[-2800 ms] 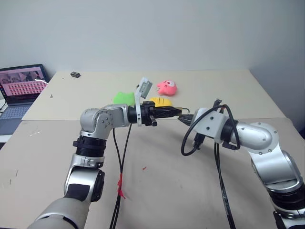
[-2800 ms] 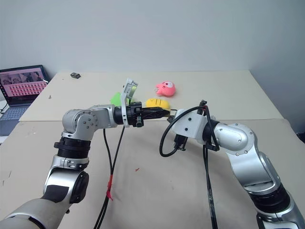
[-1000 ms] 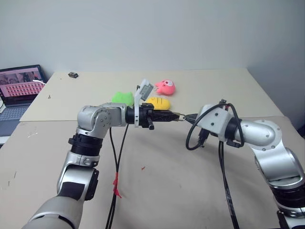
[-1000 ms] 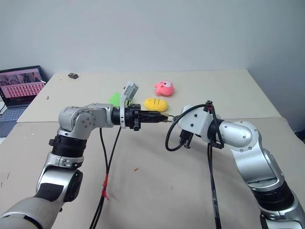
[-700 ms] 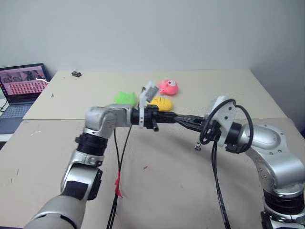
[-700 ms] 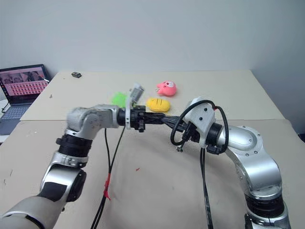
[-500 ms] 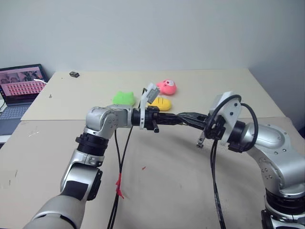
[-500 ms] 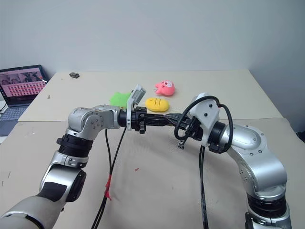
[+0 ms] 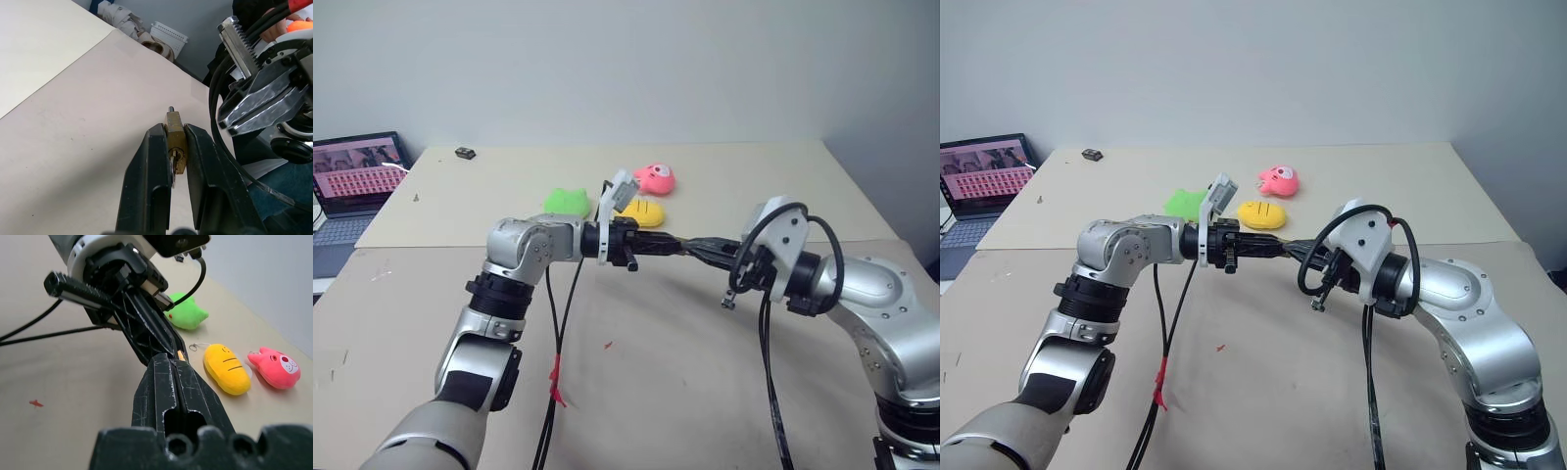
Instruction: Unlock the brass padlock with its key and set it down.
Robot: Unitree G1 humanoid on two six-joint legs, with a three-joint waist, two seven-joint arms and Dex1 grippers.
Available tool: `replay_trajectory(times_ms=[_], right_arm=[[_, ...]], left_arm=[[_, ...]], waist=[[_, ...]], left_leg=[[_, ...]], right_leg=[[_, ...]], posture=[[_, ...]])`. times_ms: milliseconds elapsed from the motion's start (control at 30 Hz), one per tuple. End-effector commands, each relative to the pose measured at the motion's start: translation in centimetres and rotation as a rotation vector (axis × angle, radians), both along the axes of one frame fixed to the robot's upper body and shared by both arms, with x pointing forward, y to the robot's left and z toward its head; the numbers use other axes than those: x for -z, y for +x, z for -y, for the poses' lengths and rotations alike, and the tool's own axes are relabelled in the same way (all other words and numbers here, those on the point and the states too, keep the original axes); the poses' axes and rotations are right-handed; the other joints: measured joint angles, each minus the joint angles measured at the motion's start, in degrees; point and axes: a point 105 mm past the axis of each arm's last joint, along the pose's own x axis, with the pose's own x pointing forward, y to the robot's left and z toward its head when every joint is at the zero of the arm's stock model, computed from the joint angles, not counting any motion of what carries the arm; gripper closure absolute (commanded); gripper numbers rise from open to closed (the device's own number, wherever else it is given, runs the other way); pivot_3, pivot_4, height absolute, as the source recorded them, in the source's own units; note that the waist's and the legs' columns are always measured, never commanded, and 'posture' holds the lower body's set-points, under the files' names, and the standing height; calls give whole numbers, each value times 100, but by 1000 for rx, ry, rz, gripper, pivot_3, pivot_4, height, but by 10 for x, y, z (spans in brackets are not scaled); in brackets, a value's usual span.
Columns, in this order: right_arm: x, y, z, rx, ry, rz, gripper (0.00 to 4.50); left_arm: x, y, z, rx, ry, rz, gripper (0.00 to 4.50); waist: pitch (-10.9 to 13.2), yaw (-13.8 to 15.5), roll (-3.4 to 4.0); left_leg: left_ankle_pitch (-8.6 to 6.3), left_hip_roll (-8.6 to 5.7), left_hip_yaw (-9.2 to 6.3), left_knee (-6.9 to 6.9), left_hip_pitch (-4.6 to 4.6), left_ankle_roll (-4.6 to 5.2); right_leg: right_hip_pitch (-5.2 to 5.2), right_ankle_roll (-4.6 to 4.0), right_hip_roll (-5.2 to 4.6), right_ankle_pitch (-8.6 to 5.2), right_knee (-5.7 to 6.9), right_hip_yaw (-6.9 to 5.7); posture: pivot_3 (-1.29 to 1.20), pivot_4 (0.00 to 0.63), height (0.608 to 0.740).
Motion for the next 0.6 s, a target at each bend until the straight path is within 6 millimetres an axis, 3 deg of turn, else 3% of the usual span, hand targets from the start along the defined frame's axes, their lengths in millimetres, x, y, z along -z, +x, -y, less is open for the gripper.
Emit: replay_trajectory(times_ms=[33, 600], right_arm=[[-10, 1, -2, -3, -2, 80, 4460], [-12, 8, -11, -25, 0, 106, 4460]], left_arm=[[-17, -2, -6, -3, -30, 41, 4458], [-33, -10, -7, -16, -35, 60, 4458]], waist=[[0, -6, -1], [0, 2, 0]], left_leg=[[0, 0, 0, 0, 1, 0], [2, 1, -3, 0, 2, -4]], right_leg=[[0, 1, 0, 0, 0, 0], [0, 1, 1, -1, 2, -2]], posture=[[0, 150, 655], [0, 150, 655]])
